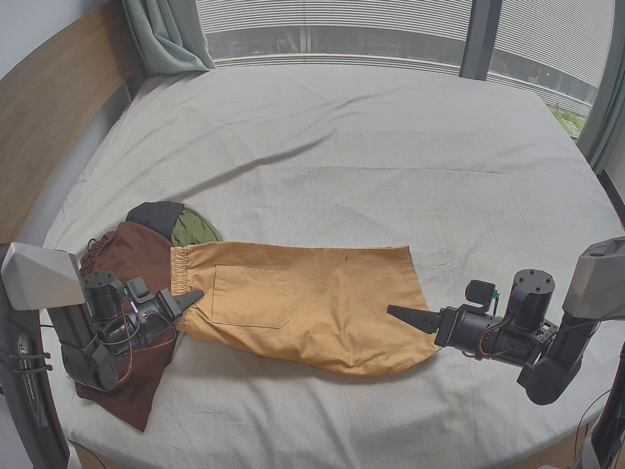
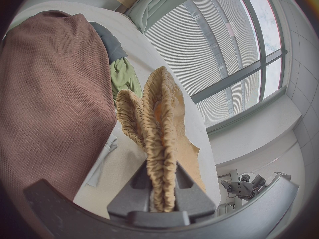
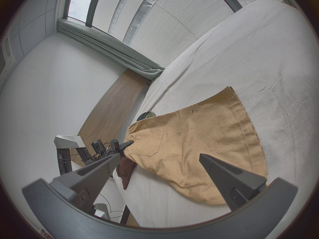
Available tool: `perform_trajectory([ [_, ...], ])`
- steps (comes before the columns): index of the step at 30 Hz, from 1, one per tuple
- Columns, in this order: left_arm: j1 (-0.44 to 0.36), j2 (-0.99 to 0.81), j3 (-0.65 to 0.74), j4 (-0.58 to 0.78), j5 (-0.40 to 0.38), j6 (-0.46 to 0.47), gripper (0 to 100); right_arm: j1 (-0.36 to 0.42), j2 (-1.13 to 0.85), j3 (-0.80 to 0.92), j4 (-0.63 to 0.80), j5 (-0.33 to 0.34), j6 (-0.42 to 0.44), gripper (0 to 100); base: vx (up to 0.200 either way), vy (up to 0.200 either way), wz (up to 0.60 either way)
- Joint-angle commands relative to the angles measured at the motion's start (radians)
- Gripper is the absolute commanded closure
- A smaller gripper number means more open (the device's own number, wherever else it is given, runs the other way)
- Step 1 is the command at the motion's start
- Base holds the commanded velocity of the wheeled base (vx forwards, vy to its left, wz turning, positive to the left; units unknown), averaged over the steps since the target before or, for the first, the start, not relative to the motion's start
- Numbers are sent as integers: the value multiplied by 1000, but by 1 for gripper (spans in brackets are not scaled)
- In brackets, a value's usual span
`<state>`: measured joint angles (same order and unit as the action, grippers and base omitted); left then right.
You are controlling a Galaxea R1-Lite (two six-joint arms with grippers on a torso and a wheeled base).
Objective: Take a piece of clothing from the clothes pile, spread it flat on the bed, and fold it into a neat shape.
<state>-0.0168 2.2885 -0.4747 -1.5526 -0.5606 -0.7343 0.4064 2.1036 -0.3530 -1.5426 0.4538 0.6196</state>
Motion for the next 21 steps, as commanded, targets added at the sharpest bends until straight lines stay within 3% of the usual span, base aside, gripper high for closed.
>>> perform_trajectory([
  [1,15,-4,1,-1,-2,-1,100,2,1,0,-1,0,0,0,0,0,0],
  [14,5,-30,5,-1,-8,9,100,5,-2,2,-1,0,-1,0,0,0,0],
  [21,-75,-100,34,-1,4,30,100,3,-4,0,-1,0,-3,0,0,0,0],
])
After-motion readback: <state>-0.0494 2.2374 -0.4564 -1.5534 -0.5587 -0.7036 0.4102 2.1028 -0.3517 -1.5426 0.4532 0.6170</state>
